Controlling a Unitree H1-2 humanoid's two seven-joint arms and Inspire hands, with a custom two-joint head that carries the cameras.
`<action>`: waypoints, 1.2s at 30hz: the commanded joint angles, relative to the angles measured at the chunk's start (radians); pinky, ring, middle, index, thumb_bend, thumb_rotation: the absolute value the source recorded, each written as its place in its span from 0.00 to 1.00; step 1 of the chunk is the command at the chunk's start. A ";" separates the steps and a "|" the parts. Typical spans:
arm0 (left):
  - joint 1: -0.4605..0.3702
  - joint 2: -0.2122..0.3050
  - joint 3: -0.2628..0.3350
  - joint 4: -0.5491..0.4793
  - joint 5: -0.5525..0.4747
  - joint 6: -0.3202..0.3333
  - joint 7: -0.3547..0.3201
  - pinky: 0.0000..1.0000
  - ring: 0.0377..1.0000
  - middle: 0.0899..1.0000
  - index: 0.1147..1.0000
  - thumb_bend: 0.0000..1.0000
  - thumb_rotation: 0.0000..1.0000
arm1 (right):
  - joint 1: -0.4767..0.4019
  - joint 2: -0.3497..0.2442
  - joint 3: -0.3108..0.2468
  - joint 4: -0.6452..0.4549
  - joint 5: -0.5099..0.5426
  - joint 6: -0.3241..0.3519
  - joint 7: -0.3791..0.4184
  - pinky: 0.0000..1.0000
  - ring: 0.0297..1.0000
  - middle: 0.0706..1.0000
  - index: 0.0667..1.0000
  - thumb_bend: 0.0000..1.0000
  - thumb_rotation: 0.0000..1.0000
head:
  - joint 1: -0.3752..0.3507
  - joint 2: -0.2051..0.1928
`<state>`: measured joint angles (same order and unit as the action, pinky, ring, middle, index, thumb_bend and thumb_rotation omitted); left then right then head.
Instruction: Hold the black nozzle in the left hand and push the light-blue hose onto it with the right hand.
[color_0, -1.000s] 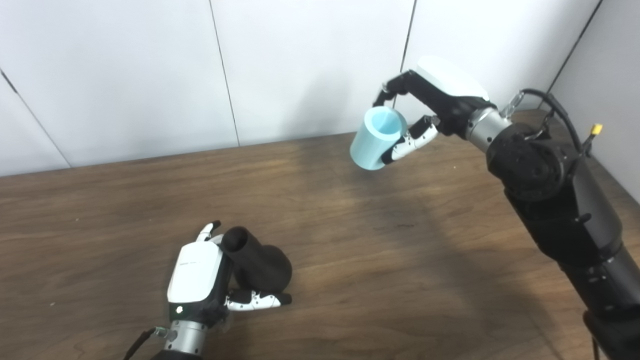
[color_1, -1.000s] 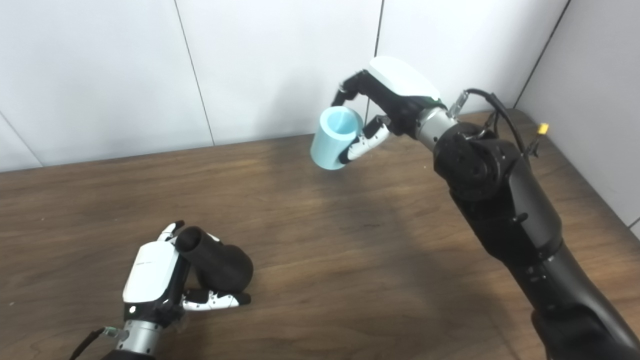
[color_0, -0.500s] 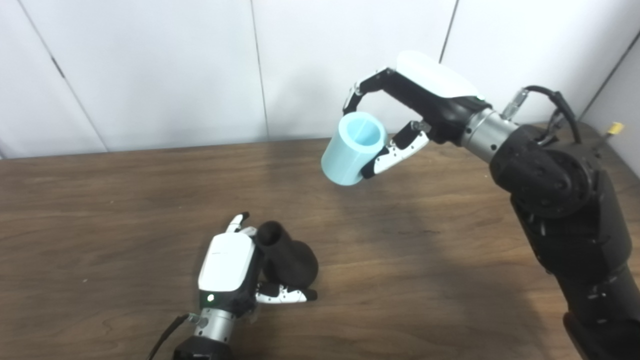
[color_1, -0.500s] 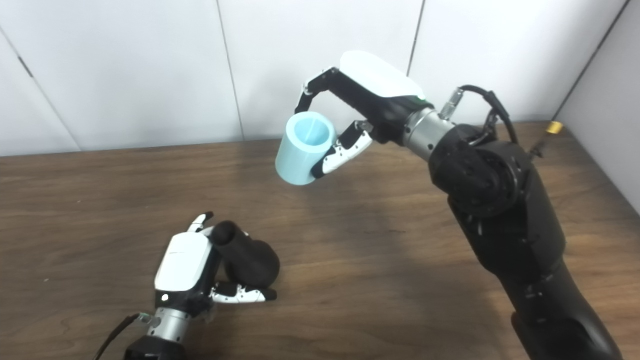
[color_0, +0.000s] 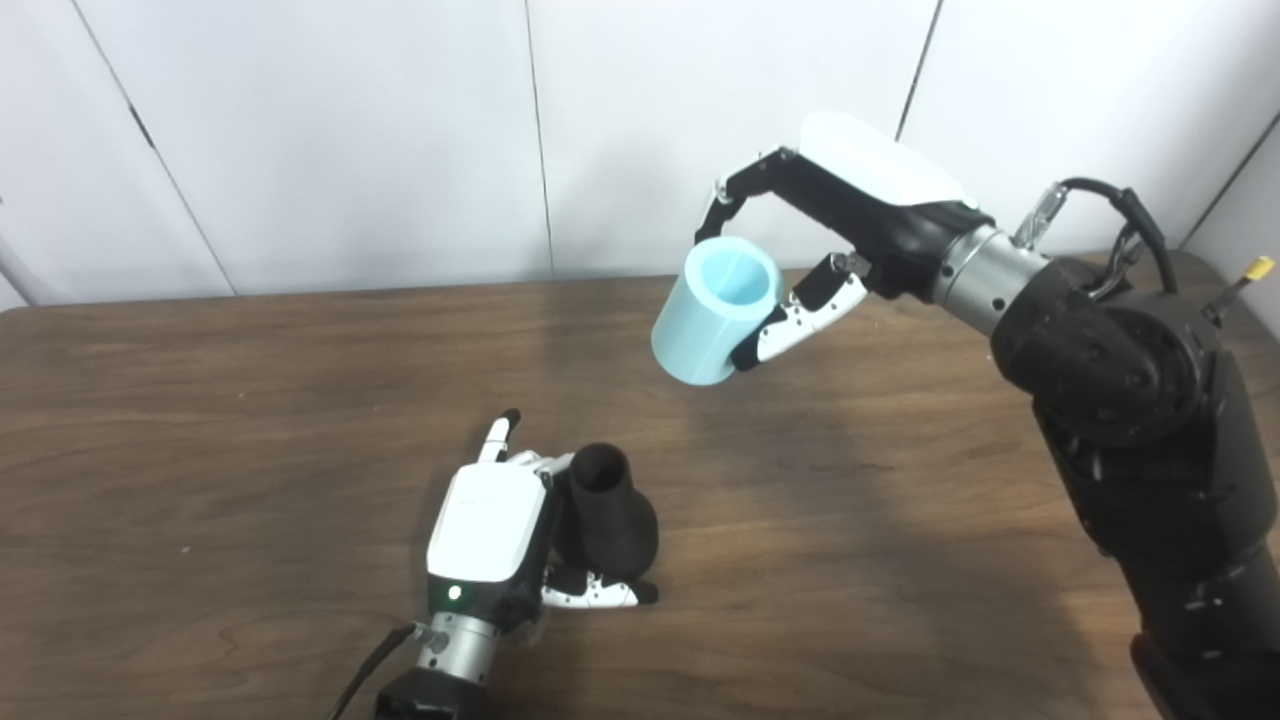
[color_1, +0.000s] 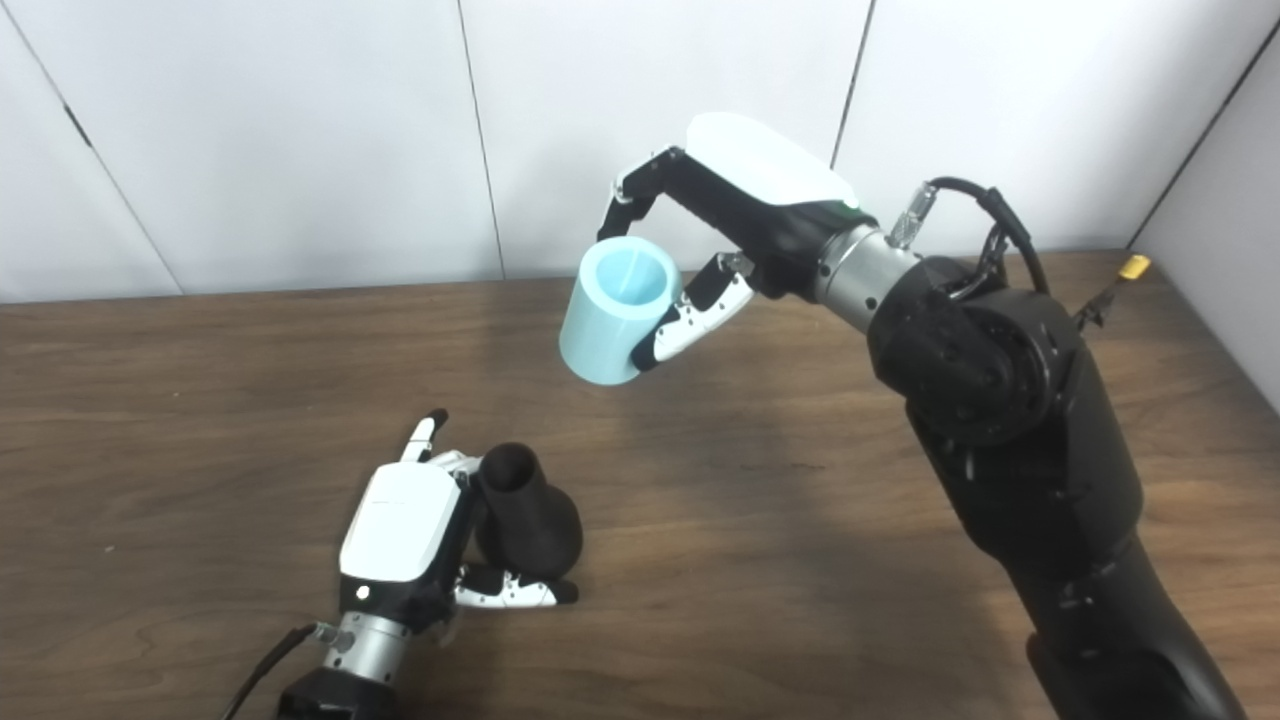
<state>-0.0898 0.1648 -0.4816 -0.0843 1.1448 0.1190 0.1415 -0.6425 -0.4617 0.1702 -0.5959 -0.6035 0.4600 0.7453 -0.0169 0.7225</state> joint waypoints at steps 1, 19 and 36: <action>0.004 0.001 -0.028 -0.018 0.044 0.016 -0.070 1.00 0.60 0.44 0.42 0.52 0.00 | -0.047 -0.007 -0.009 -0.033 0.006 -0.026 -0.030 0.83 0.67 0.61 0.44 0.53 0.14 | 0.008 0.001; -0.065 0.007 -0.017 -0.200 0.178 0.098 -0.555 1.00 0.66 0.49 0.39 0.52 0.00 | -0.063 0.023 0.027 -0.090 0.011 0.009 0.063 0.67 0.68 0.61 0.44 0.52 0.14 | 0.079 0.022; -0.080 -0.013 -0.009 -0.207 0.210 0.080 -0.599 1.00 0.65 0.50 0.38 0.52 0.00 | -0.081 0.053 0.044 -0.095 0.052 0.009 0.164 0.73 0.70 0.61 0.44 0.52 0.13 | 0.090 0.031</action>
<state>-0.1731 0.1535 -0.4819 -0.2955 1.3468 0.2192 -0.4455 -0.6746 -0.4187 0.2242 -0.6670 -0.5387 0.4646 0.9074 0.0721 0.7532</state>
